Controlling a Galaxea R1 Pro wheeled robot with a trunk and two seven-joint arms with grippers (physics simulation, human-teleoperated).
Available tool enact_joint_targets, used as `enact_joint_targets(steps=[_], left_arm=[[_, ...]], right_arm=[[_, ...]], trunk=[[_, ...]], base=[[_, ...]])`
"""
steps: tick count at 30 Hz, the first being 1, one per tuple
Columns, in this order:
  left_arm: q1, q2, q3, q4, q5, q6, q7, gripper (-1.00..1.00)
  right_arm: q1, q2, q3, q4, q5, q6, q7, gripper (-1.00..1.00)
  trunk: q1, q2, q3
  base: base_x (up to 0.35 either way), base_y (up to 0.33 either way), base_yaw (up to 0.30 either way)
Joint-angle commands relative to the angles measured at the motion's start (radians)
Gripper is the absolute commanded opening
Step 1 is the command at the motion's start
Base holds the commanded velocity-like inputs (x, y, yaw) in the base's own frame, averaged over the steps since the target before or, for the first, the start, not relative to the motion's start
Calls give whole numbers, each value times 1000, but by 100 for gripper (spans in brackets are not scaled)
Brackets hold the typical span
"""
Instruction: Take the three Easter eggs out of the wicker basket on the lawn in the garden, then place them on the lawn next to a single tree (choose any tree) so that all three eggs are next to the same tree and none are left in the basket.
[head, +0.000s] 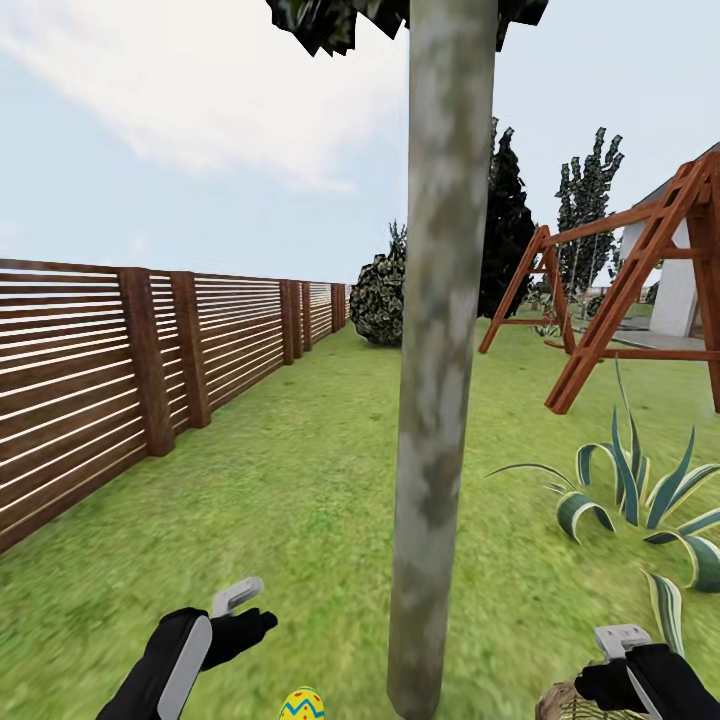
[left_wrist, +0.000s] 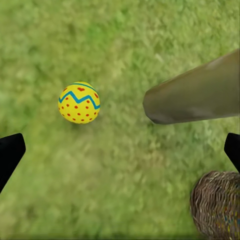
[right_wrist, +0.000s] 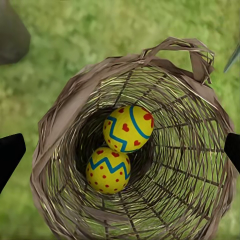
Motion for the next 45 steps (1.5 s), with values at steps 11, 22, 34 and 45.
enact_joint_targets(steps=[11,22,34,45], left_arm=[[-1,-1,2,2,11,5,9,100],[-1,-1,4,1,28,5,9,100],[-1,0,4,0,30,5,10,100],[-1,0,4,2,35,5,9,100]], right_arm=[[0,0,-4,-2,10,4,8,100],[0,0,-4,-2,10,4,8,100],[0,-1,-5,-2,10,4,8,100],[0,-1,-6,-2,10,4,8,100]], trunk=[[38,-71,-33],[80,-148,-67],[126,-232,-105],[169,-309,-139]], base=[[0,0,0],[-118,-19,0],[-35,-13,0],[0,0,0]])
